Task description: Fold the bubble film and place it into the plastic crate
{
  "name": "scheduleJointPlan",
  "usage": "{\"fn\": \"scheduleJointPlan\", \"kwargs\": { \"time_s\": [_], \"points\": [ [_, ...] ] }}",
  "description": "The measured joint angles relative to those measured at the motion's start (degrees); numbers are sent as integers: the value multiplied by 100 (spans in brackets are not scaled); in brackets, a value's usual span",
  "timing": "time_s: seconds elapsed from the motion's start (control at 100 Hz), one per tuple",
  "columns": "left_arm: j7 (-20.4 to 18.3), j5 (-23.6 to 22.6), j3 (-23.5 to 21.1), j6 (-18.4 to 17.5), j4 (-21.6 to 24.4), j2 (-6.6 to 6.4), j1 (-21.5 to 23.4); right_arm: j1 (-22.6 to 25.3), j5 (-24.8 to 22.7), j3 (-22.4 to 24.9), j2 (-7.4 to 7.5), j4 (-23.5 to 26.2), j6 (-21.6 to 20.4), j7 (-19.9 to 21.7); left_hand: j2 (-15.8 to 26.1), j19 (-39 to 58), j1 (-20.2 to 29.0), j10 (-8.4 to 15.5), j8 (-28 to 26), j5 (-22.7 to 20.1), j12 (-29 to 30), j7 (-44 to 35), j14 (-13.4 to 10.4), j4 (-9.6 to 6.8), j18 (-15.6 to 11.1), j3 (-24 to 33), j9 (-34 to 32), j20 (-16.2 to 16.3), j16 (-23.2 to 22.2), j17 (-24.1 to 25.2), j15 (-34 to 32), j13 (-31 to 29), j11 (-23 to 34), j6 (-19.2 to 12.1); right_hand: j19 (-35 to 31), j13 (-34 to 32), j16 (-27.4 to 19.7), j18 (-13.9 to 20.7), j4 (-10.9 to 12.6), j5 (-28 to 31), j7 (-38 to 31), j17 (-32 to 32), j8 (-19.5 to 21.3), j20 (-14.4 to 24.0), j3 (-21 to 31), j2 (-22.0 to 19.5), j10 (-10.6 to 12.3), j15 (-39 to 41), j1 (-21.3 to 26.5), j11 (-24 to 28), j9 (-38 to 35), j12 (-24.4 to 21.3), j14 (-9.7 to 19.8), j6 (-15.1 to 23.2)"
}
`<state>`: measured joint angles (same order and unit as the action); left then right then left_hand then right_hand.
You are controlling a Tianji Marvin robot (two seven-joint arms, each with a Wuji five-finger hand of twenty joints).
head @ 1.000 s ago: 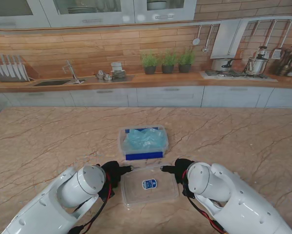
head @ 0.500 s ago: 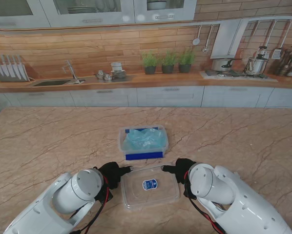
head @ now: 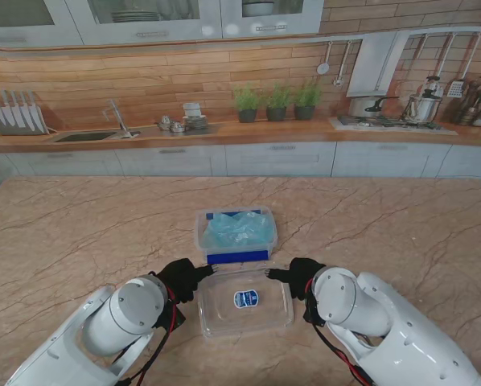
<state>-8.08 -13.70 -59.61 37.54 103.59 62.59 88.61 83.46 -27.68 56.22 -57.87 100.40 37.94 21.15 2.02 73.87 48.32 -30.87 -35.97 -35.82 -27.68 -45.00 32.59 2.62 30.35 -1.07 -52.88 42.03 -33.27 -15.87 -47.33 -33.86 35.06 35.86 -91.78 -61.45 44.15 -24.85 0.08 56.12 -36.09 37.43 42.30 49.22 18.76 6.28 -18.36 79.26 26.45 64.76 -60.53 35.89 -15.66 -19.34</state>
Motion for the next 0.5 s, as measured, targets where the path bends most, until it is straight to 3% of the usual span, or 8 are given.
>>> {"fn": "scheduleJointPlan", "kwargs": {
  "time_s": [0.5],
  "points": [
    [212,-35,-154,-323,227,43,157,187,-47,246,-6,165,-140,-54,-1,0,0,-61,-3,-164,9,0,62,0,72,0,-159,46,17,-93,10,-93,-54,41,0,0,0,-49,0,0,72,0,20,10,0,0,-33,0,0,-11,2,1,-29,-43]
  ]
}}
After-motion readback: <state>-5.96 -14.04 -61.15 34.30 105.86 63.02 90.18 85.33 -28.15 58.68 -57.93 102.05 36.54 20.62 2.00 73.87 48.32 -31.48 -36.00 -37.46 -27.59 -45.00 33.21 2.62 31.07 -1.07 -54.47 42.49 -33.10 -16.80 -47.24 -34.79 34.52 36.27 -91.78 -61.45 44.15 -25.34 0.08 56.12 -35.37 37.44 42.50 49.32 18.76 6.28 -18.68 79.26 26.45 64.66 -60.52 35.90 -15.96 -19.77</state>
